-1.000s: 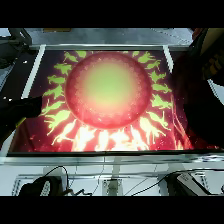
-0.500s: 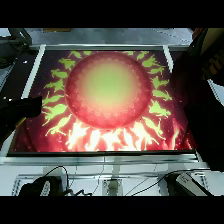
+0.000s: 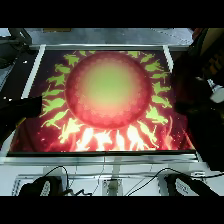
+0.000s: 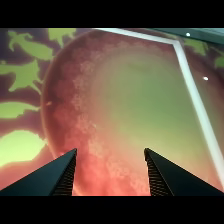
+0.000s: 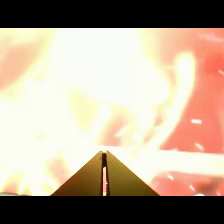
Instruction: Fold the clothes and pants, and hang the long-sleeved shirts on hangers.
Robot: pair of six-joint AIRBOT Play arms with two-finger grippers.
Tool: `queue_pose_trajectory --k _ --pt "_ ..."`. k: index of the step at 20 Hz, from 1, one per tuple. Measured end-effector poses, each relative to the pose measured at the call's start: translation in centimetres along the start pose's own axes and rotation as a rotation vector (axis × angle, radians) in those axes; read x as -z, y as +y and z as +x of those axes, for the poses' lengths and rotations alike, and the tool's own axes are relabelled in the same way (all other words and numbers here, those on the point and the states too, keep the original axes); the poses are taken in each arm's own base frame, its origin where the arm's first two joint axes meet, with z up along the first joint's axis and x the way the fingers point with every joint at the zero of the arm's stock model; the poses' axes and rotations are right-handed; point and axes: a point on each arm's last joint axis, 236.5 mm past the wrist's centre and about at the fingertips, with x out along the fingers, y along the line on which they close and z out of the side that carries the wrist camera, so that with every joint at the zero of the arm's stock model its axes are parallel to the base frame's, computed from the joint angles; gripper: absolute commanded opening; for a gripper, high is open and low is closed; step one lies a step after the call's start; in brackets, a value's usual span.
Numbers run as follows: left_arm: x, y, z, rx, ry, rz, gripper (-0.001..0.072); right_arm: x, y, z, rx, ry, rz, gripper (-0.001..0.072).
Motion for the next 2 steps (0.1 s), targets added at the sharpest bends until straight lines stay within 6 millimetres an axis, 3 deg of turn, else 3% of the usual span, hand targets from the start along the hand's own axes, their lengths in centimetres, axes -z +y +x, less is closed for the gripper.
queue_pose_trajectory --k 2 --pt "0.0 0.0 0.0 0.0 0.0 0.0 0.0468 -0.7 3.9 0.5 -0.014 -0.022 -0.131 0.0032"
